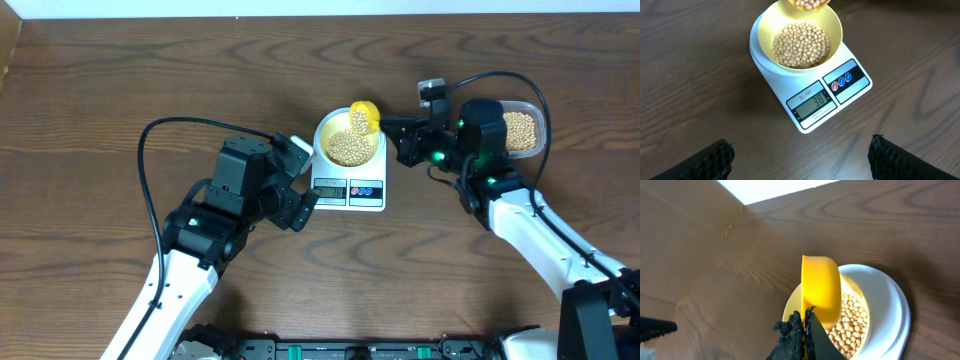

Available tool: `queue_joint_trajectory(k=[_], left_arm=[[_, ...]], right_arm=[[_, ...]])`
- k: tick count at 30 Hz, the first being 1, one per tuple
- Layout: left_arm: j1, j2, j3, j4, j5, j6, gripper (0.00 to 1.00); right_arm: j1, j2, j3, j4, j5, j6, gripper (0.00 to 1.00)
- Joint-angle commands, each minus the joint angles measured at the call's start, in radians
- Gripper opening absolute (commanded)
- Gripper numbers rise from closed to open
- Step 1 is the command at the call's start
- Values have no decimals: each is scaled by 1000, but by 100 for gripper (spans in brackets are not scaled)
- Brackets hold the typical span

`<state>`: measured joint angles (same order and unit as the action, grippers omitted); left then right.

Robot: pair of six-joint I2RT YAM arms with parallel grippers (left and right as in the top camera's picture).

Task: Scoop item into bowl and weigh 50g on scale
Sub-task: 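Tilt the scoop over the yellow bowl, pouring soybeans in gradually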

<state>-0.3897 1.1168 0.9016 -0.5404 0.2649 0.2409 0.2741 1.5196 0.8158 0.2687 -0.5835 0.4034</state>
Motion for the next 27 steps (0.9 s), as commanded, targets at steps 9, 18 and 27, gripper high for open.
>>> queue_joint_trajectory(k=[9, 18, 27], left_arm=[[4, 2, -16, 3, 15, 13, 88], [4, 2, -16, 3, 15, 13, 88], [4, 2, -16, 3, 15, 13, 88]], right_arm=[[36, 6, -1, 0, 2, -138, 1], [42, 6, -1, -30, 2, -241, 1], [42, 6, -1, -29, 2, -272, 1]])
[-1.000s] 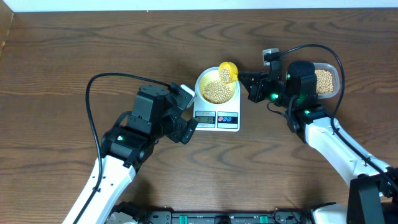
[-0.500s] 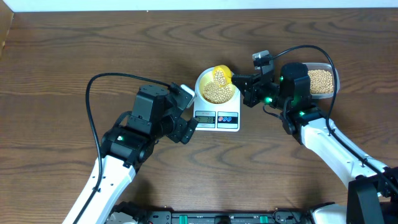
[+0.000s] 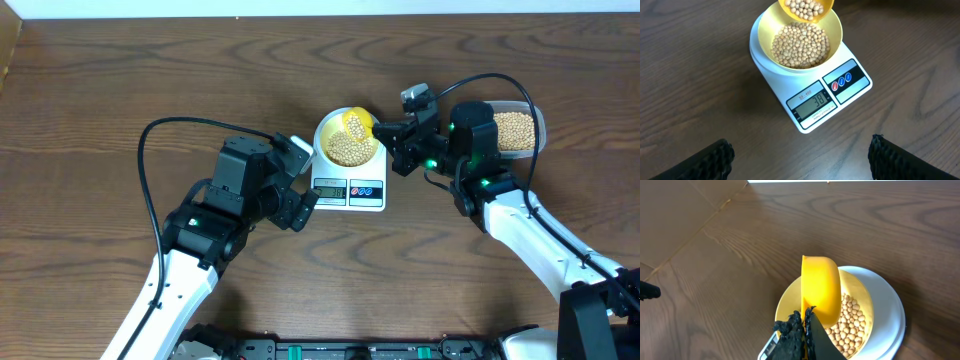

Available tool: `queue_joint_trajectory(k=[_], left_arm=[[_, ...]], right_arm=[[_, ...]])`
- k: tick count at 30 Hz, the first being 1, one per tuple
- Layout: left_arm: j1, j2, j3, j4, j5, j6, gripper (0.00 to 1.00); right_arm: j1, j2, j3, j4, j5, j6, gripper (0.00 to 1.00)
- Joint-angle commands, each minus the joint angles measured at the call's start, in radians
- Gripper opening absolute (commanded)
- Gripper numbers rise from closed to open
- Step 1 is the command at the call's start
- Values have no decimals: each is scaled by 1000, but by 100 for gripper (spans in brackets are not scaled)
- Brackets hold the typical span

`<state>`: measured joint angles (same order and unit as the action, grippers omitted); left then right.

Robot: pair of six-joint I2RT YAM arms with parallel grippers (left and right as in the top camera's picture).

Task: Scoop item into bowl and weigh 50g on scale
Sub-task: 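Tilt the scoop over the yellow bowl, pouring soybeans in gradually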

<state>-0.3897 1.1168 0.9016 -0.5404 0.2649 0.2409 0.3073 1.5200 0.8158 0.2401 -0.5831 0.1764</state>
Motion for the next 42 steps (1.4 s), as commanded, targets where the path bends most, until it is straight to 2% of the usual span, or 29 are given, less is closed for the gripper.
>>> queue_joint_trajectory(k=[1, 25, 42], left_arm=[[4, 2, -16, 3, 15, 13, 88], [4, 2, -16, 3, 15, 13, 88], [4, 2, -16, 3, 15, 13, 88]], right_arm=[[9, 5, -1, -1, 2, -52, 1], [9, 5, -1, -1, 1, -185, 1], [9, 5, -1, -1, 1, -227, 1]])
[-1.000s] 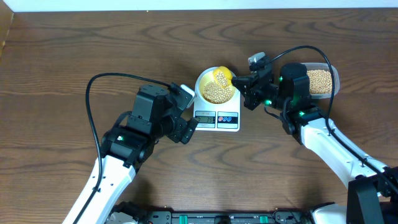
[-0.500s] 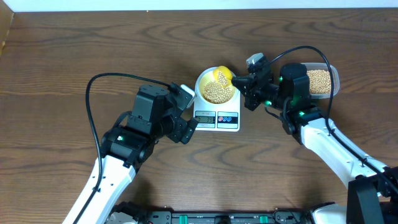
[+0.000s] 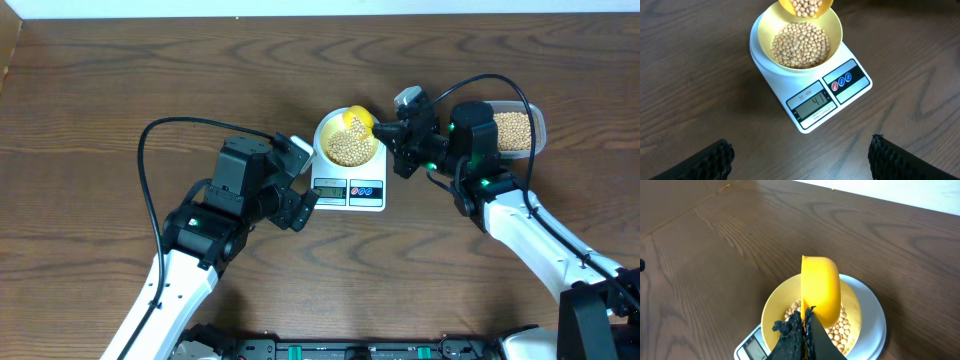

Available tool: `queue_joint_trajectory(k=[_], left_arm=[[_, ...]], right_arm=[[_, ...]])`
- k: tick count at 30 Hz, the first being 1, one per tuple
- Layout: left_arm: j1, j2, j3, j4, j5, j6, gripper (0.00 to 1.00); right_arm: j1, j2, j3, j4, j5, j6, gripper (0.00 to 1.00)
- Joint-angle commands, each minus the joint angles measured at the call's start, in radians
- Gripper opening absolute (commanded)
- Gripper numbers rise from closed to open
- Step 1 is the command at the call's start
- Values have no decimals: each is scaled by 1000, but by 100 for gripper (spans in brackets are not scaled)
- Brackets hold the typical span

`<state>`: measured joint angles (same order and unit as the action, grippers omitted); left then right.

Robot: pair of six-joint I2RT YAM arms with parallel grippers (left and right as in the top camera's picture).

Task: Scoop item into bowl and weigh 50g on scale
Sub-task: 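Tilt the scoop over the yellow bowl, pouring soybeans in gradually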

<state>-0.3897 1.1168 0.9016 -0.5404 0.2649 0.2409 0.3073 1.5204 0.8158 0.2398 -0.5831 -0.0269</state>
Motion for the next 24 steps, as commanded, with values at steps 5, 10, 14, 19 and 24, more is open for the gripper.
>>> queue_joint_trajectory(k=[5, 10, 14, 19, 24], left_arm=[[4, 2, -16, 3, 15, 13, 88], [4, 2, -16, 3, 15, 13, 88], [4, 2, -16, 3, 15, 13, 88], [4, 2, -16, 3, 15, 13, 88], [4, 2, -16, 3, 15, 13, 88]], right_arm=[[9, 5, -1, 0, 2, -35, 1], [9, 5, -1, 0, 2, -51, 1], [9, 5, -1, 0, 1, -57, 1], [9, 5, -1, -1, 1, -58, 1], [9, 5, -1, -1, 1, -74, 1]])
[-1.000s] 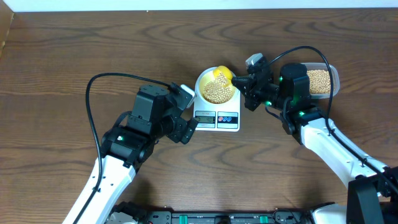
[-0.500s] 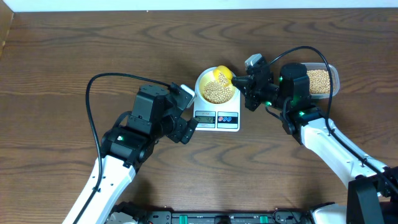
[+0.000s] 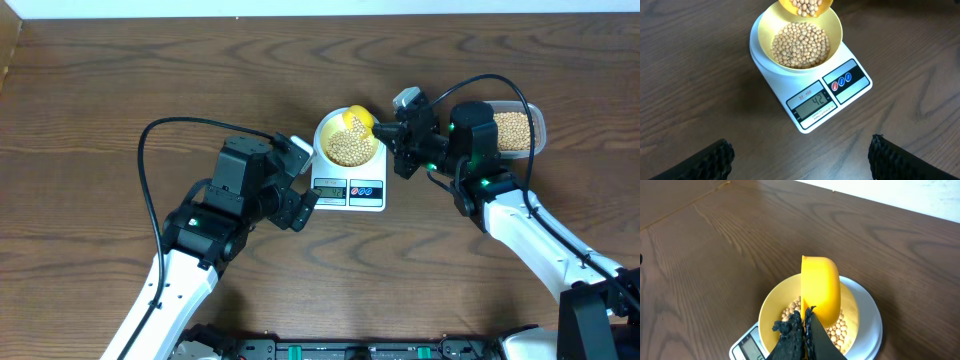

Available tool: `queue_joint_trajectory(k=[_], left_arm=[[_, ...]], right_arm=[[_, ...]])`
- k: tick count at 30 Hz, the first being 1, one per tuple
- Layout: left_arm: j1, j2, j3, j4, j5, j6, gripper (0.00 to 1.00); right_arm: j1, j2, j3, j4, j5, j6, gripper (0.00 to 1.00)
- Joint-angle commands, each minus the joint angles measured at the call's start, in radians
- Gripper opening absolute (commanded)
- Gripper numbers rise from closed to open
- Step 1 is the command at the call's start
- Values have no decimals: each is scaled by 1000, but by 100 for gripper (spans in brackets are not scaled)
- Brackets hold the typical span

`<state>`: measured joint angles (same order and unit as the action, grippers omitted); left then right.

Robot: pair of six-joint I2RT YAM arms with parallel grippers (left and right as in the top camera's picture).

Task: Scoop item into bowl and weigh 50g on scale
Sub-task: 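Tilt the scoop over the yellow bowl, pouring soybeans in gradually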

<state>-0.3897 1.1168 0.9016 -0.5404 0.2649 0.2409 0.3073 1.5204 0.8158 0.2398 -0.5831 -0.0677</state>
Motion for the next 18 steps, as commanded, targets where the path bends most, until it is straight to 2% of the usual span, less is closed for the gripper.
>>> queue_joint_trajectory(k=[1, 18], left_arm=[[4, 2, -16, 3, 15, 13, 88], [4, 2, -16, 3, 15, 13, 88]], right_arm=[[9, 5, -1, -1, 1, -39, 1], [8, 5, -1, -5, 1, -84, 1]])
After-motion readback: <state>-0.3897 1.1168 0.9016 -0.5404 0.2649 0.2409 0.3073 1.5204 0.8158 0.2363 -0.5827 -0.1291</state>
